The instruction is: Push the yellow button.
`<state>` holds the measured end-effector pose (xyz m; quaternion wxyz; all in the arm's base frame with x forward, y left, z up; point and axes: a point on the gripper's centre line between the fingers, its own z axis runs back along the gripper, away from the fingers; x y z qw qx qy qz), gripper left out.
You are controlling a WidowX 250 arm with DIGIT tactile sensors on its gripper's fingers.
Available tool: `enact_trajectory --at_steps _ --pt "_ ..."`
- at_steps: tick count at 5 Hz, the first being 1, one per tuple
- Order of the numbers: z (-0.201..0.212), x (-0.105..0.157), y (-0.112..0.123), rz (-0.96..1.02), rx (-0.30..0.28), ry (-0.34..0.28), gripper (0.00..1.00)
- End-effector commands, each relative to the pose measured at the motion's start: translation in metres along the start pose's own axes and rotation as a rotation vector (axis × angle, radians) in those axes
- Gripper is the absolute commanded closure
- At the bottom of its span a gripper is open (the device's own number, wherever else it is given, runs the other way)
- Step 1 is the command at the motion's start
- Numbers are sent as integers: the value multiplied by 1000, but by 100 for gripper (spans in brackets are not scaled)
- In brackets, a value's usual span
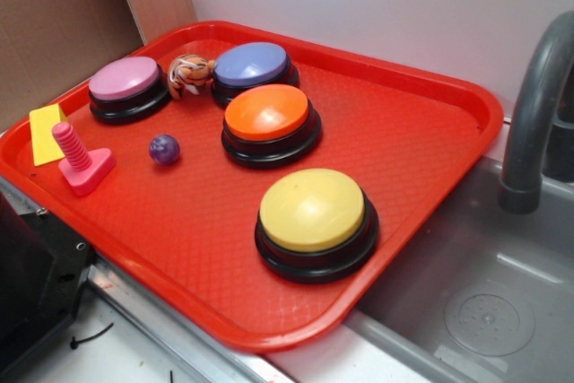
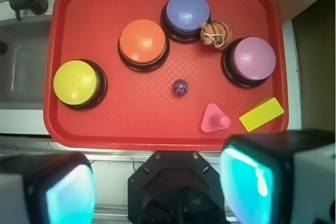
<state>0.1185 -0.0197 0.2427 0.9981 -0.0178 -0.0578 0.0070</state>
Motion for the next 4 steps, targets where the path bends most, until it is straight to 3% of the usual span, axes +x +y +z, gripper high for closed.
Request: enact_trajectory --at_steps 1,2,3,4 --pt "0 0 0 0 0 0 0" --pt "-49 32 -49 -254 20 -14 0" --pt "-78 38 -104 -503 -6 -72 0" --pt "-104 28 -140 -721 -21 -96 0"
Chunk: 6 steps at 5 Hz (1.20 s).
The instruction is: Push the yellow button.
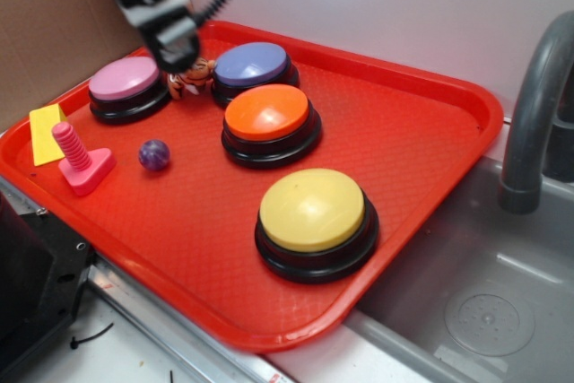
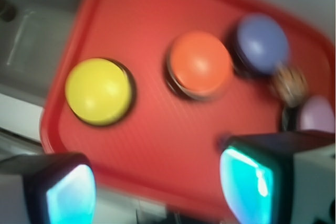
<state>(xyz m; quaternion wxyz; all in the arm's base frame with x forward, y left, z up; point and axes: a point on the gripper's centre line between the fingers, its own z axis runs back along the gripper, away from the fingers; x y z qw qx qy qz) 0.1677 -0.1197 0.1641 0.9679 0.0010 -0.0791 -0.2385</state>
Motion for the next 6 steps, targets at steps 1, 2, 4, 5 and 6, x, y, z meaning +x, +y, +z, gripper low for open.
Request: enact_trajectory --at_steps 1,2,4,5,6 --pt "-39 10 -50 -291 -12 -17 0" --pt "-65 15 -46 -335 -19 19 0" --pt "-108 19 -41 -353 -33 87 0" --pt "-115 19 -41 -341 -36 114 0" --pt "-113 18 -39 -314 -54 148 0"
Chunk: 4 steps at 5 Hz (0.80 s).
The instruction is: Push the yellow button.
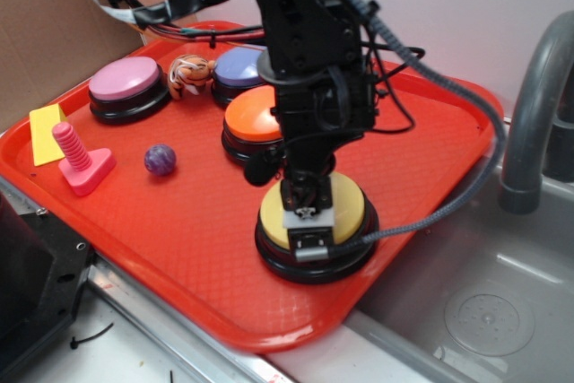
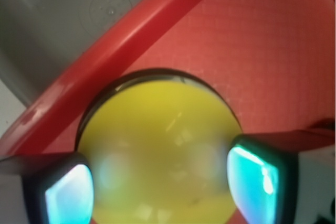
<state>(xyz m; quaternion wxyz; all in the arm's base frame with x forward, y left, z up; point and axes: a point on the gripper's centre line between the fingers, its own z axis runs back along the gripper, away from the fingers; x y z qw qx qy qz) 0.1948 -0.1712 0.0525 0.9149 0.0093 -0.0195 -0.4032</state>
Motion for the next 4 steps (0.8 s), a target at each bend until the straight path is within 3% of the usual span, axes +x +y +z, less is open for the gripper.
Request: enact_trajectory --at_steps 1,3,4 --pt "21 -15 -1 73 -26 65 0" --pt "53 -18 7 56 2 60 0" --pt "59 -20 7 50 -24 18 0"
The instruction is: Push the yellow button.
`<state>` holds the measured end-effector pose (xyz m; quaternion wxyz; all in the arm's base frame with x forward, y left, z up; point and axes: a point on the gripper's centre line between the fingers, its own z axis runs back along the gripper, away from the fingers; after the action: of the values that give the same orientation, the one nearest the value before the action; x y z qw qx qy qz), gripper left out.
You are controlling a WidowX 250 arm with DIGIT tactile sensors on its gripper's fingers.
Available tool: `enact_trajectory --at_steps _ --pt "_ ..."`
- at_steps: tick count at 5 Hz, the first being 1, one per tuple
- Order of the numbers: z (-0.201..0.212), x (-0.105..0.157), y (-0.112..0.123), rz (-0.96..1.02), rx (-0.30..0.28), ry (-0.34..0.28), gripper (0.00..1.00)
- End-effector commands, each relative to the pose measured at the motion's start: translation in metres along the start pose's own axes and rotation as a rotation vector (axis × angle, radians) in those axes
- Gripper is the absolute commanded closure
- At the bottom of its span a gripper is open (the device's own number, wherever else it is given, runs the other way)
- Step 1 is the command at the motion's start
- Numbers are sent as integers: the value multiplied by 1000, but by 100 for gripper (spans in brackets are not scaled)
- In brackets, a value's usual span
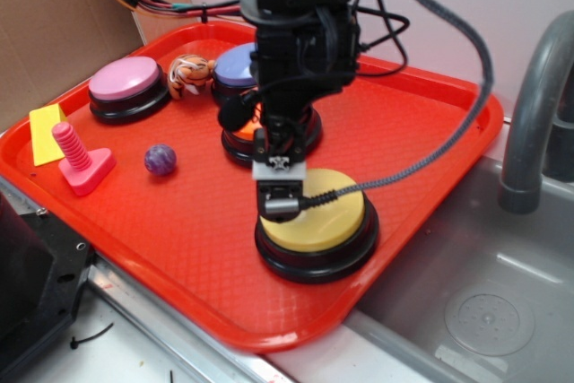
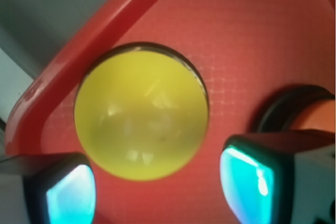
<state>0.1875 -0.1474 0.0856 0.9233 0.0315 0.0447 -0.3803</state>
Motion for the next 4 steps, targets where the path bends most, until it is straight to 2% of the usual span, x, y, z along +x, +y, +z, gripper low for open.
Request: enact_trajectory --at_steps 1,4 --pt "33 -7 -5 18 -10 -119 0" --pt "52 -21 -3 82 17 -114 0"
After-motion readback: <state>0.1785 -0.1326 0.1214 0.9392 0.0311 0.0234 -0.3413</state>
